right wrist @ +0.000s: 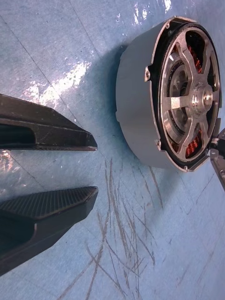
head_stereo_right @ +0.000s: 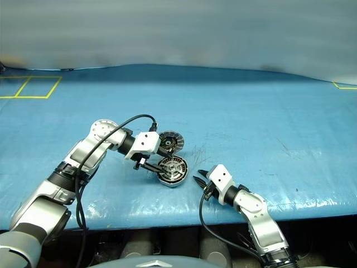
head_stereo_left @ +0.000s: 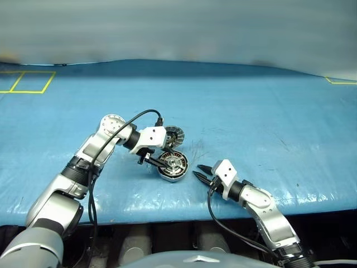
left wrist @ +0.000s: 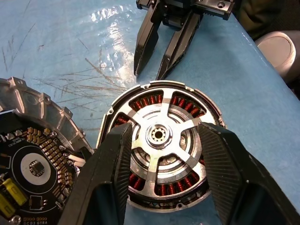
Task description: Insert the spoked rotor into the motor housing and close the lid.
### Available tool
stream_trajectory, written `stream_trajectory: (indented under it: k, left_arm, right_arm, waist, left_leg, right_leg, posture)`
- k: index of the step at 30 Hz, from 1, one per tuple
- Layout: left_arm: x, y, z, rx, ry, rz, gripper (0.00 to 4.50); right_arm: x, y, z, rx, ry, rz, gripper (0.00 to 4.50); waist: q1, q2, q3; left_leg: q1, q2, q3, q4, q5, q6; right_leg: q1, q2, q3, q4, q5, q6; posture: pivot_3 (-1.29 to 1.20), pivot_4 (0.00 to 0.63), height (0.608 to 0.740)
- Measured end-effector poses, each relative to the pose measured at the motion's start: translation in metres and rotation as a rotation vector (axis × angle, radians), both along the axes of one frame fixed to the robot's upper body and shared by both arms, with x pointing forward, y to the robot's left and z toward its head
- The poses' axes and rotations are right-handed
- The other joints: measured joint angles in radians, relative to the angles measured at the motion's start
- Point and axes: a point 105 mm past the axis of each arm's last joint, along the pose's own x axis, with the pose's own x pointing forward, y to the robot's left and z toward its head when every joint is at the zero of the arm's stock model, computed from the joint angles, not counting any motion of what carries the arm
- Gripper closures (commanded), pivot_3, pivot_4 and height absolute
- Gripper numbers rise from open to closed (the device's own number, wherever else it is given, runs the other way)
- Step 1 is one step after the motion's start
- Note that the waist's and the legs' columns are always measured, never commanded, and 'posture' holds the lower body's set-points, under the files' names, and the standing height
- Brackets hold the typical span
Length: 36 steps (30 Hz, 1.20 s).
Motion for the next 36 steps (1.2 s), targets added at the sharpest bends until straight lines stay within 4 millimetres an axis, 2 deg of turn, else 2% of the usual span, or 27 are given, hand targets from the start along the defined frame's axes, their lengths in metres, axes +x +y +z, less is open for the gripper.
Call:
stream_trajectory:
  k: [9, 12, 15, 21, 25, 30, 36]
  left_arm:
    - [-0.019, 0.007, 0.000, -0.048, 0.046, 0.013, 2.16]
    - [-0.023, 0.015, -0.002, -0.050, 0.053, 0.041, 2.72]
    - [-0.029, 0.021, -0.008, -0.045, 0.065, 0.059, 3.73]
    - [-0.030, 0.023, -0.021, -0.089, 0.066, 0.147, 3.73]
    - [-0.028, 0.011, -0.022, -0.148, 0.055, 0.176, 4.47]
    - [-0.025, 0.010, -0.023, -0.153, 0.052, 0.196, 4.47]
    - [-0.030, 0.022, -0.041, -0.023, 0.066, 0.193, 4.47]
  right_arm:
    - [0.000, 0.001, 0.002, 0.007, -0.004, 0.005, 3.23]
    - [0.000, 0.001, 0.007, 0.009, -0.019, 0.010, 3.23]
    - [0.001, 0.001, 0.009, 0.008, -0.027, 0.012, 3.23]
    - [0.008, 0.002, 0.020, 0.003, -0.059, 0.010, 3.23]
    - [0.010, 0.002, 0.023, 0.001, -0.065, 0.009, 3.23]
    - [0.009, 0.000, 0.022, -0.010, -0.059, 0.008, 3.23]
    - [0.010, -0.001, 0.021, -0.014, -0.059, -0.003, 3.23]
  waist:
    - [0.000, 0.000, 0.000]
    - [0.000, 0.000, 0.000]
    - [0.000, 0.000, 0.000]
    - [0.001, 0.000, 0.000]
    - [0.003, 0.000, 0.000]
    - [-0.001, 0.000, 0.000]
    - [0.000, 0.000, 0.000]
  left_leg:
    - [0.000, 0.000, 0.000, 0.000, 0.000, 0.000]
    - [0.001, 0.000, -0.002, 0.000, 0.000, 0.000]
    - [0.001, 0.000, -0.002, 0.000, 0.000, 0.000]
    - [0.001, 0.000, -0.003, 0.000, 0.000, 0.000]
    - [0.001, 0.000, -0.002, 0.000, 0.000, 0.000]
    - [0.001, 0.000, -0.001, 0.000, 0.000, 0.000]
    - [0.001, 0.000, -0.001, 0.000, 0.000, 0.000]
  right_leg:
    - [0.000, 0.000, 0.000, 0.000, 0.000, 0.000]
    - [0.000, 0.000, 0.000, 0.000, 0.000, 0.000]
    - [0.000, -0.001, 0.000, 0.000, 0.000, 0.000]
    - [0.000, -0.001, 0.000, 0.000, 0.000, 0.000]
    - [0.000, -0.001, 0.000, 0.000, 0.000, 0.000]
    - [0.000, -0.001, 0.000, 0.000, 0.000, 0.000]
    - [0.000, -0.001, 0.000, 0.000, 0.000, 0.000]
  posture:
    - [0.00, 0.150, 0.740]
    - [0.00, 0.150, 0.740]
    - [0.00, 0.150, 0.740]
    - [0.00, 0.150, 0.740]
    - [0.00, 0.150, 0.740]
    - [0.00, 0.150, 0.740]
    - [0.00, 0.150, 0.740]
